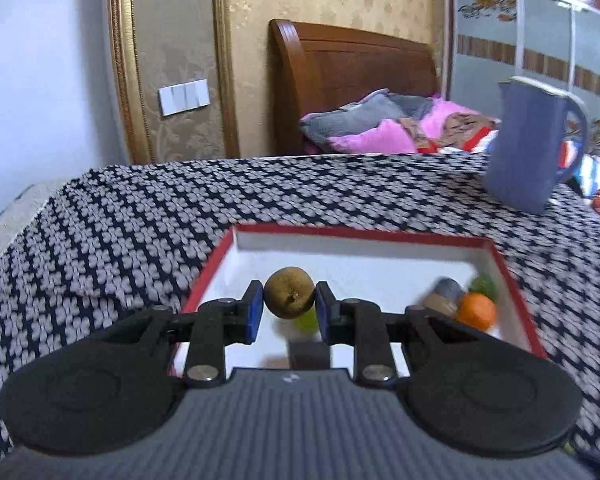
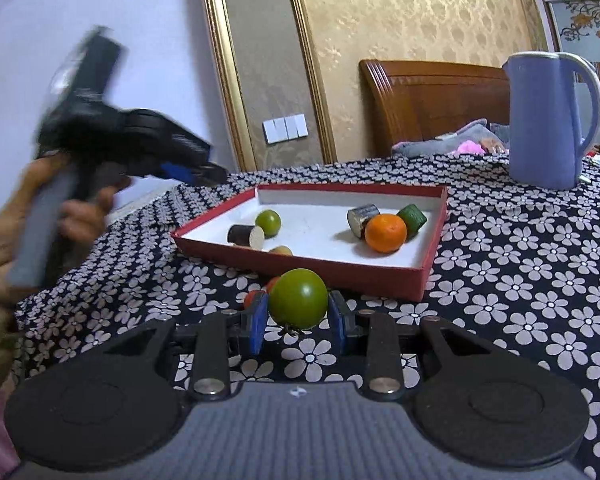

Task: Organize fruits
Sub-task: 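Carry the brown fruit into the tray and open the left tool, then close the right tool on the large green tomato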

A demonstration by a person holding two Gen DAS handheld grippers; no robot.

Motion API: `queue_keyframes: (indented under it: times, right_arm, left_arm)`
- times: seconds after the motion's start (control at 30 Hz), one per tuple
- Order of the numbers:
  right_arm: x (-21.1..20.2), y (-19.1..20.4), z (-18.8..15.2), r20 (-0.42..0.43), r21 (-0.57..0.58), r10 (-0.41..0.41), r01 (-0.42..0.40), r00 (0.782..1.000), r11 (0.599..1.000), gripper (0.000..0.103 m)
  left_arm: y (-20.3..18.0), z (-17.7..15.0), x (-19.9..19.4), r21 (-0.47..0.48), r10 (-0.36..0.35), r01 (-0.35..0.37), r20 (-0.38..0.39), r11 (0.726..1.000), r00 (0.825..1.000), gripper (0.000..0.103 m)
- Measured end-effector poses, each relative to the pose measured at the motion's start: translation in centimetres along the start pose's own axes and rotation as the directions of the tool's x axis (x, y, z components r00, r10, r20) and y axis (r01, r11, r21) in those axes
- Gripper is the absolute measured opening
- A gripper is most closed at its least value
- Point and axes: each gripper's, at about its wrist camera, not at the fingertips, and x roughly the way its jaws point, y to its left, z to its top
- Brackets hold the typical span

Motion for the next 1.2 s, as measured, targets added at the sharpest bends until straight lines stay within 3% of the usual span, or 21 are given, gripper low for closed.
queue_keyframes:
  times: [0.23, 0.37, 0.47, 0.5, 0.53, 0.67, 0.73, 0.8, 1.07, 1.2]
  right_arm:
    - [-1.1, -0.6, 0.1, 0.019, 0.014, 0.003, -0.003, 1.000, 1.000, 0.032]
    - [-1.3, -0.9, 0.1, 0.024, 0.023, 0.001, -0.002, 1.000, 1.000, 0.032]
    - [-1.3, -1.0, 0.0, 0.021, 0.023, -0.001, 0.001, 1.000, 1.000, 0.032]
    - [-1.2, -1.0, 0.0, 0.020, 0.024, -0.002, 0.001, 1.000, 1.000, 0.032]
    - [-1.1, -1.0, 0.0, 0.017, 0.026, -0.002, 0.002, 1.000, 1.000, 0.032]
    - [-0.7, -0.8, -0.1, 0.005, 0.028, -0.002, 0.002, 1.000, 1.000, 0.032]
    - [-0.6, -0.5, -0.1, 0.003, 0.024, 0.001, -0.001, 1.000, 1.000, 0.032]
    - [-0.6, -0.2, -0.2, 0.004, 0.019, 0.006, -0.006, 1.000, 1.000, 0.032]
    - [-0.2, 1.5, 0.0, -0.006, -0.010, 0.019, -0.019, 1.000, 1.000, 0.032]
    - [-0.6, 2.3, 0.3, 0.004, -0.027, 0.016, -0.016, 1.000, 1.000, 0.032]
  left_arm:
    - [0.6, 1.7, 6.3, 0.018, 0.139, -0.139, -0.038, 0.990, 0.989, 0.025]
    - [0.6, 1.4, 9.1, 0.033, 0.160, -0.158, -0.083, 0.987, 0.984, 0.025]
    - [0.6, 0.7, 9.8, 0.029, 0.162, -0.160, -0.098, 0.987, 0.982, 0.043]
    - [0.6, 0.5, 9.8, 0.029, 0.163, -0.161, -0.098, 0.986, 0.982, 0.055]
    - [0.5, 0.3, 9.6, 0.032, 0.166, -0.163, -0.094, 0.986, 0.982, 0.062]
    - [1.2, -0.2, 7.0, 0.011, 0.171, -0.171, -0.069, 0.985, 0.983, 0.065]
    - [2.1, -0.6, 4.9, -0.036, 0.169, -0.170, -0.045, 0.985, 0.985, 0.082]
    - [2.6, -1.6, 2.5, -0.065, 0.194, -0.195, -0.018, 0.979, 0.981, 0.090]
    - [1.9, -8.7, -4.3, -0.093, 0.304, -0.294, 0.132, 0.951, 0.943, 0.102]
    - [1.7, -11.4, -4.1, -0.093, 0.286, -0.276, 0.121, 0.957, 0.951, 0.103]
